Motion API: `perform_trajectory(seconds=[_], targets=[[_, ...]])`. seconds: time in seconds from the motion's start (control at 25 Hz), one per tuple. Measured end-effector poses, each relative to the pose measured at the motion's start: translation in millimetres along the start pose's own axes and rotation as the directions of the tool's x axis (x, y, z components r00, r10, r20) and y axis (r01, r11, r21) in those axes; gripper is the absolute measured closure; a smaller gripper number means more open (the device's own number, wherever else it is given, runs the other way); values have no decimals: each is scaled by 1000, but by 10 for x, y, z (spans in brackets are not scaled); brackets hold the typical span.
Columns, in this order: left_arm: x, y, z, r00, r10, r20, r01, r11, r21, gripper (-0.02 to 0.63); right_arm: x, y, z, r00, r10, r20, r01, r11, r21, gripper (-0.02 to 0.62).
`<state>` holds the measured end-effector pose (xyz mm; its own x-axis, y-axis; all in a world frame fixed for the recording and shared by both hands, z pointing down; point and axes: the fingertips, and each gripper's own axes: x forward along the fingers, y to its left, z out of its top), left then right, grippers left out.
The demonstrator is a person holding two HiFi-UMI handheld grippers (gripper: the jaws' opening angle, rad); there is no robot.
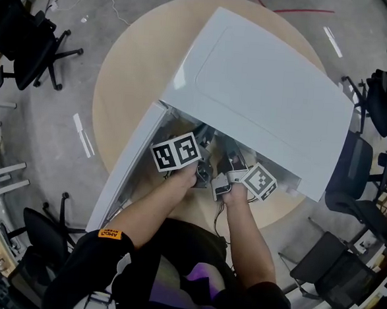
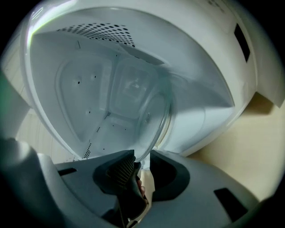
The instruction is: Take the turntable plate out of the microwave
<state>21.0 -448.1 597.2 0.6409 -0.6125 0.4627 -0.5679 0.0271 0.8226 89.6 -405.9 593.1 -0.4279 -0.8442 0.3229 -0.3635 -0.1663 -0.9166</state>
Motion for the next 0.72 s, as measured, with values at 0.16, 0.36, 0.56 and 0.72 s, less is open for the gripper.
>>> perform_trajectory(seconds=[0.16, 0.36, 0.56, 0.72], targets=[[67, -23, -11, 1000, -12, -18, 12, 1000, -10, 494, -5, 22, -4, 1000, 8, -3, -8, 1000, -14, 499], [110, -5, 4, 1000, -3, -11, 3, 1000, -16, 491, 0, 12, -26, 1000, 11, -7, -12, 1000, -11, 499], [99, 16, -1, 1000, -2, -3, 1, 998, -59, 495, -5, -31, -46, 1000, 13, -5, -13, 1000, 3, 500], [77, -49, 32, 1000, -15, 7, 15, 997, -76, 503, -10, -35, -12, 1000, 19, 23, -20, 999, 43, 500]])
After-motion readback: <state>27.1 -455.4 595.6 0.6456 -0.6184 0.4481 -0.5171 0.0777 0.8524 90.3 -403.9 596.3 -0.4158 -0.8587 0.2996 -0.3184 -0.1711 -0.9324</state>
